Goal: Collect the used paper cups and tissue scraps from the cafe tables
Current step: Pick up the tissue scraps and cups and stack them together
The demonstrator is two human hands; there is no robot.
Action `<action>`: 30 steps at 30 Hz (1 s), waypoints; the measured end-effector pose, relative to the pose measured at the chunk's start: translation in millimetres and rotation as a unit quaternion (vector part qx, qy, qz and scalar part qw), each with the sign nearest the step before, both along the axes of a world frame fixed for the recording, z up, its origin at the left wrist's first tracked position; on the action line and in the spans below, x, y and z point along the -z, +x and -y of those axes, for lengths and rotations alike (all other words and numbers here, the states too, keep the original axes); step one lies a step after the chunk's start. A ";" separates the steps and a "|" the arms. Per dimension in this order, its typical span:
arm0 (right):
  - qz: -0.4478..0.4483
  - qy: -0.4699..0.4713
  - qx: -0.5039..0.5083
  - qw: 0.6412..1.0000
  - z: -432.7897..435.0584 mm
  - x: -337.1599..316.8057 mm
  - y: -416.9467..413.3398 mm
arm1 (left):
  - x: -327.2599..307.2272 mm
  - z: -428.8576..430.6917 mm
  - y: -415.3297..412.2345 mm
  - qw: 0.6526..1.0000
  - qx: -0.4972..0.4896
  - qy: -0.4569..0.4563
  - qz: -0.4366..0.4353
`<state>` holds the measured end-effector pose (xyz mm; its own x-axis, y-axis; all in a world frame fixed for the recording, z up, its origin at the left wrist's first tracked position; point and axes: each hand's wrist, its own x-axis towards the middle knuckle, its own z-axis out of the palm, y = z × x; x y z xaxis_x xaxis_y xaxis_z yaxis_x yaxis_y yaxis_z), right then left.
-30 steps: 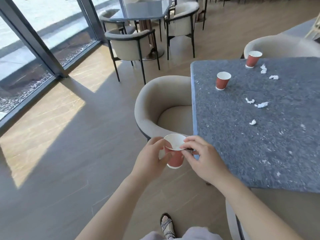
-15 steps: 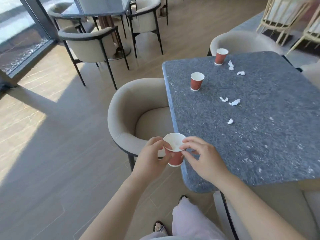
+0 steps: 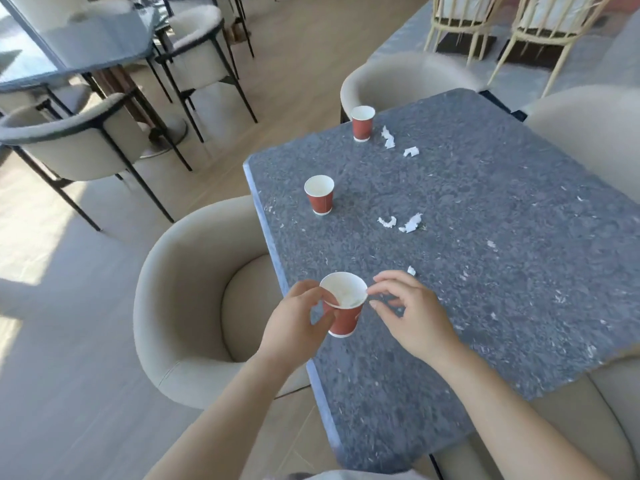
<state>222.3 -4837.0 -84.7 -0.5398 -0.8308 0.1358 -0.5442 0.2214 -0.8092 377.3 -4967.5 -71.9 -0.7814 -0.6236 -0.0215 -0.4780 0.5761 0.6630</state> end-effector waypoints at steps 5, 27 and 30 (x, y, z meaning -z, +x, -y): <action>0.004 0.060 0.025 0.998 12.9 21.2 -48.8 | 15.1 19.2 -41.0 0.998 0.017 -0.012 0.055; -0.011 0.323 0.001 0.946 60.6 123.5 -150.1 | 75.6 79.7 -141.4 0.997 0.004 0.001 0.083; -0.013 0.281 0.016 0.960 75.0 122.6 -163.8 | 82.3 83.3 -150.3 0.997 0.001 0.007 0.075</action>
<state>58.5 -4911.9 -207.3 -0.5684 -0.7601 -0.3150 -0.5478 0.6353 -0.5444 227.0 -5050.9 -154.2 -0.7705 -0.6205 -0.1459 -0.5704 0.5691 0.5922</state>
